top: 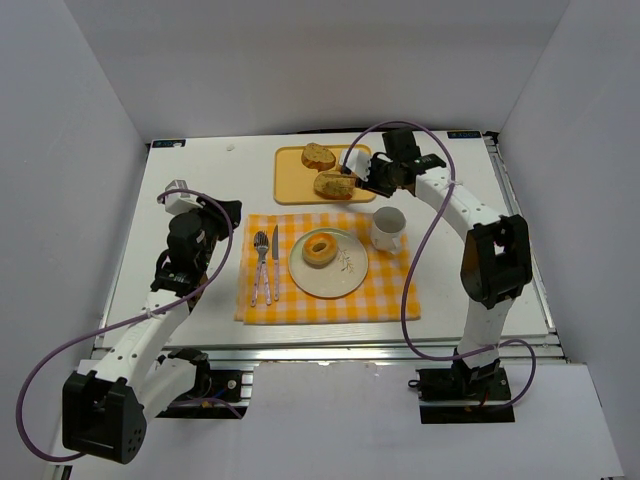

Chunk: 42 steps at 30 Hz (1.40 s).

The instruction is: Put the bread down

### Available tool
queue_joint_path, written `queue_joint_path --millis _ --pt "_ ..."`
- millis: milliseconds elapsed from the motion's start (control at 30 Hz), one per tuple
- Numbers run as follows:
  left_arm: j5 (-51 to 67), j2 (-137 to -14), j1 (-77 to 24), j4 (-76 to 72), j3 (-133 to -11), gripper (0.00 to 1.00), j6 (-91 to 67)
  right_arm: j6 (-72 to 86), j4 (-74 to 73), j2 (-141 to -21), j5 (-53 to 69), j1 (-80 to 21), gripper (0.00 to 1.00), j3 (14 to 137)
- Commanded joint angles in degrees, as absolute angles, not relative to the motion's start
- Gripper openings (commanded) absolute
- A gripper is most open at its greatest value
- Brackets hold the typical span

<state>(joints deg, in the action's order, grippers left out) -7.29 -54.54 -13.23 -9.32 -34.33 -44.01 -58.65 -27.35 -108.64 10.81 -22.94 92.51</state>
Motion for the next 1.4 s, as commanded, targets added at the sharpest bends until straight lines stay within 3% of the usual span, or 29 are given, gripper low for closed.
queue_joint_path --millis 0,300,1367 --pt "-7.03 -53.53 -12.92 -10.46 -34.81 0.44 -44.21 -58.45 -28.12 -108.02 11.25 -23.20 0.40 95.19" --pt "-6.68 -54.93 -12.92 -11.34 -35.33 0.44 -44.21 -56.25 -29.44 -105.65 12.92 -25.05 0.41 93.96" --pt "-6.68 -54.05 -12.92 -11.51 -34.80 0.44 -44.30 -58.88 -27.25 -104.68 0.26 -29.62 0.44 88.95"
